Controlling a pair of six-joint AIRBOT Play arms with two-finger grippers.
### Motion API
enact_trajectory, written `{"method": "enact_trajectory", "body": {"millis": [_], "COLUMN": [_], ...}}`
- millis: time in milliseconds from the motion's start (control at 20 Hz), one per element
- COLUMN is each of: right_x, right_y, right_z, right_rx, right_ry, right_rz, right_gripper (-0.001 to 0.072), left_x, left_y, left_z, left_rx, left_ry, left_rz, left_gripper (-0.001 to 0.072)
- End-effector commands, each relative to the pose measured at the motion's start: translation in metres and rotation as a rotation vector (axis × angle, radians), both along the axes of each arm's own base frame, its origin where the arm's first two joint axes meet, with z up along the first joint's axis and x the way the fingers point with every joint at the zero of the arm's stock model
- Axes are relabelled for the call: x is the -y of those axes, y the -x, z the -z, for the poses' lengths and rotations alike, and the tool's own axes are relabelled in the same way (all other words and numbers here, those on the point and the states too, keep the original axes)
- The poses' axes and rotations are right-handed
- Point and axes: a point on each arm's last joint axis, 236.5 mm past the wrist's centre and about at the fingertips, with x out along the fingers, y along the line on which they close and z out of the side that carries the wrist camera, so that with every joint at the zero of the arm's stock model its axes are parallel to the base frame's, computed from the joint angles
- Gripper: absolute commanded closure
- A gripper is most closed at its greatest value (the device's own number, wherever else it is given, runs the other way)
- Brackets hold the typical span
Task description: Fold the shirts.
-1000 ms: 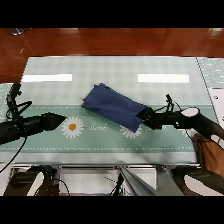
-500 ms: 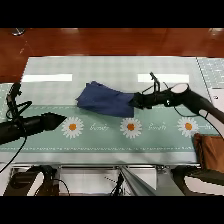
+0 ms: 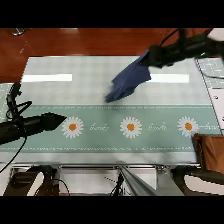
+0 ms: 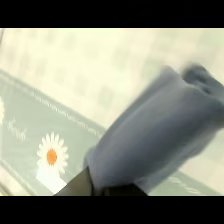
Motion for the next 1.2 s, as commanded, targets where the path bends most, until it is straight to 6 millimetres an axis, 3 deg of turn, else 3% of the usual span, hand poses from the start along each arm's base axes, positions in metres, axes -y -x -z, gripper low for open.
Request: {"method": "enact_trajectory", "body": {"millis": [0, 100, 250, 350, 450, 650, 900, 1050, 1150], "right_x": [0.063, 0.102, 0.175, 0.222, 0.253, 0.305, 0.349, 0.364, 0.358], "right_y": [0.001, 0.003, 0.018, 0.04, 0.069, 0.153, 0.265, 0.349, 0.386], "right_z": [-0.055, -0.077, -0.09, -0.085, -0.073, -0.027, 0.013, 0.028, 0.038], "right_rx": [0.01, 0.035, 0.008, -0.063, -0.16, -0.388, -0.562, -0.701, -0.762], "right_ry": [0.017, 0.003, 0.008, 0.034, 0.06, 0.255, 0.371, 0.488, 0.521], "right_rz": [0.144, 0.263, 0.473, 0.604, 0.7, 0.861, 1.185, 1.434, 1.563], "right_gripper": [0.0693, 0.0693, 0.0693, 0.0693, 0.0693, 0.0693, 0.0692, 0.0692, 0.0691], "left_x": [0.001, 0.005, 0.01, 0.01, 0.01, 0.01, 0.01, 0.01, 0.008], "left_y": [0.004, 0.005, 0.005, 0.005, 0.005, 0.005, 0.005, 0.004, 0.0], "left_z": [0.001, -0.001, -0.006, -0.006, -0.006, -0.006, -0.006, -0.006, -0.008], "left_rx": [-0.013, -0.014, -0.012, -0.012, -0.012, -0.012, -0.01, 0.01, 0.027], "left_ry": [0.0, 0.02, 0.051, 0.052, 0.052, 0.051, 0.049, 0.034, 0.033], "left_rz": [0.012, 0.016, 0.019, 0.019, 0.019, 0.019, 0.022, 0.041, 0.028], "left_gripper": [0.0687, 0.0686, 0.0687, 0.0686, 0.0687, 0.0687, 0.0686, 0.0687, 0.0687]}}
